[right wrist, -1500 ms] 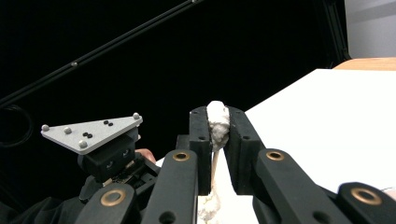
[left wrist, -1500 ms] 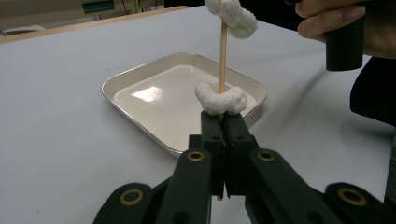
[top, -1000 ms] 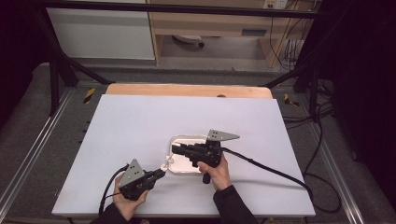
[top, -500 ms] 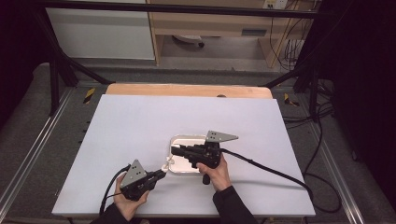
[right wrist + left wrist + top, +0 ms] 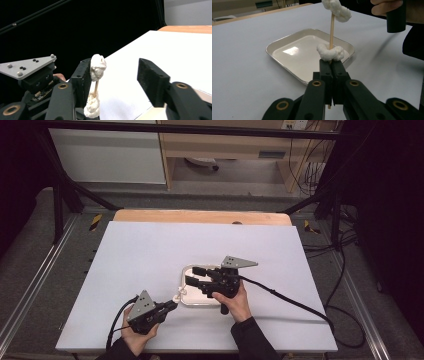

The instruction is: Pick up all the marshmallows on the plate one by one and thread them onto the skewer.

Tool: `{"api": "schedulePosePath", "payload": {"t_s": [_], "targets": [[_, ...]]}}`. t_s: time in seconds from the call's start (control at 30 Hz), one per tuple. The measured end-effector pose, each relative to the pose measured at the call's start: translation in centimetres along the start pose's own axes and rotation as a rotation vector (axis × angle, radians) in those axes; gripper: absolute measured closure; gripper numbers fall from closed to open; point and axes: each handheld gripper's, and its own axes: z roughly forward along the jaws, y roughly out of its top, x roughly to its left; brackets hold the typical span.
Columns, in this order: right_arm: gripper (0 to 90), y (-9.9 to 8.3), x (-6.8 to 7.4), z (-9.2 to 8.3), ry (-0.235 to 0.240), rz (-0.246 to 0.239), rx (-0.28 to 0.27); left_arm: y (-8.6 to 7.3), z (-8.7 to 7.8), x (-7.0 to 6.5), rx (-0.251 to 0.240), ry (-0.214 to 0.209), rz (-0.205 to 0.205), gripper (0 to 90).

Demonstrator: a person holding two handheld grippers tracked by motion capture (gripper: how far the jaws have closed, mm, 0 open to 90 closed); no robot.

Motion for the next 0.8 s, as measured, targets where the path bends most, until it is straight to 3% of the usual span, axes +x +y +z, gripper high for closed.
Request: {"api": "schedulePosePath", "payload": {"t_s": [0.1,0.13,0.17,0.23,0.37,0.6,0.8], "targets": [[40.9,-0.1,0.1,-0.1,-0.010,-0.009,0.009,0.0,0.1,0.0,0.003,0.003,-0.007,88.9],[32.4,-0.1,0.2,0.0,0.000,-0.013,0.021,0.0,0.0,0.2,-0.005,0.003,-0.028,89.1],[30.0,-0.3,0.3,0.1,0.010,-0.022,0.046,0.1,-0.1,0.5,-0.013,0.008,-0.045,89.1],[27.5,-0.8,0.5,0.2,-0.005,-0.055,0.084,0.3,-0.4,0.7,-0.019,0.034,-0.027,89.1],[18.3,-1.6,0.4,0.5,-0.019,-0.078,0.139,0.3,-0.3,0.4,-0.013,0.023,-0.013,89.0],[7.6,-1.6,0.1,-0.1,-0.107,-0.140,0.224,0.4,-0.3,0.9,0.012,0.011,-0.038,88.9],[3.1,-2.0,-0.9,-1.9,-0.196,-0.186,0.310,0.7,-0.1,1.3,0.049,0.009,-0.069,88.8]]}}
